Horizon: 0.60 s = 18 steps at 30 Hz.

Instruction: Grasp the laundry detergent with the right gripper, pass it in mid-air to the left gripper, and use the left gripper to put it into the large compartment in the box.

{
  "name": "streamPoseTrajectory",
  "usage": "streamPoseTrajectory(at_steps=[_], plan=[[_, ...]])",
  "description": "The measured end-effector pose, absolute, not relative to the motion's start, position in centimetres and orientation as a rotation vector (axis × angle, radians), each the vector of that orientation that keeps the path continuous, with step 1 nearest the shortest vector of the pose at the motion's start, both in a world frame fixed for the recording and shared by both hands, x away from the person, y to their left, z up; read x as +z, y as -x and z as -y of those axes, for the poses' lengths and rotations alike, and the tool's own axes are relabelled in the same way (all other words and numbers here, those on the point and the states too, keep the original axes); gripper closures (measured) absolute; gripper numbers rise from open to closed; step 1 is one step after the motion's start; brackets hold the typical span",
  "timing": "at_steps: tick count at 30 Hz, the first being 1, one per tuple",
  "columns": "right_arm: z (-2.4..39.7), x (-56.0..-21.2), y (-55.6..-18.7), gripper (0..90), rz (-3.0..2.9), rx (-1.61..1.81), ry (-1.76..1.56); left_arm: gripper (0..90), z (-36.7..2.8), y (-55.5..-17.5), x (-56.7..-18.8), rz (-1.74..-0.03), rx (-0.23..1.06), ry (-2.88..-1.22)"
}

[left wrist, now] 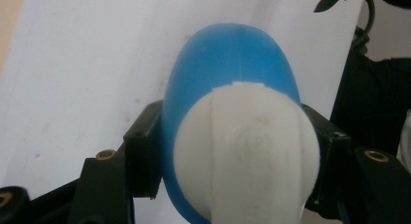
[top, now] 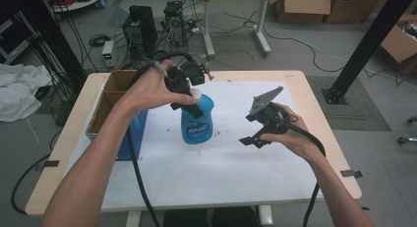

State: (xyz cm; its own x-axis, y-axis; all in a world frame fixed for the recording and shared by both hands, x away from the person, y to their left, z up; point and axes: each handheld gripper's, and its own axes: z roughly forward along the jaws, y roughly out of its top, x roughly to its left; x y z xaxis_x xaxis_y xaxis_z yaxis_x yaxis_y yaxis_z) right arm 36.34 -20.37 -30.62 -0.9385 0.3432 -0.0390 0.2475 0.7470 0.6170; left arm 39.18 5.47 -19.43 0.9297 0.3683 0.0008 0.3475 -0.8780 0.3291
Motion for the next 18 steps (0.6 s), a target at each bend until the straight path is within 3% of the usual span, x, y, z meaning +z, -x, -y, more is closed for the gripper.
streamPoseTrajectory(at_steps=[18], plan=[[23.0,-30.9,-36.4,16.9,-2.742,0.852,-0.591,38.2,-11.3,-41.0,-14.5,-1.126,0.151,-2.601]])
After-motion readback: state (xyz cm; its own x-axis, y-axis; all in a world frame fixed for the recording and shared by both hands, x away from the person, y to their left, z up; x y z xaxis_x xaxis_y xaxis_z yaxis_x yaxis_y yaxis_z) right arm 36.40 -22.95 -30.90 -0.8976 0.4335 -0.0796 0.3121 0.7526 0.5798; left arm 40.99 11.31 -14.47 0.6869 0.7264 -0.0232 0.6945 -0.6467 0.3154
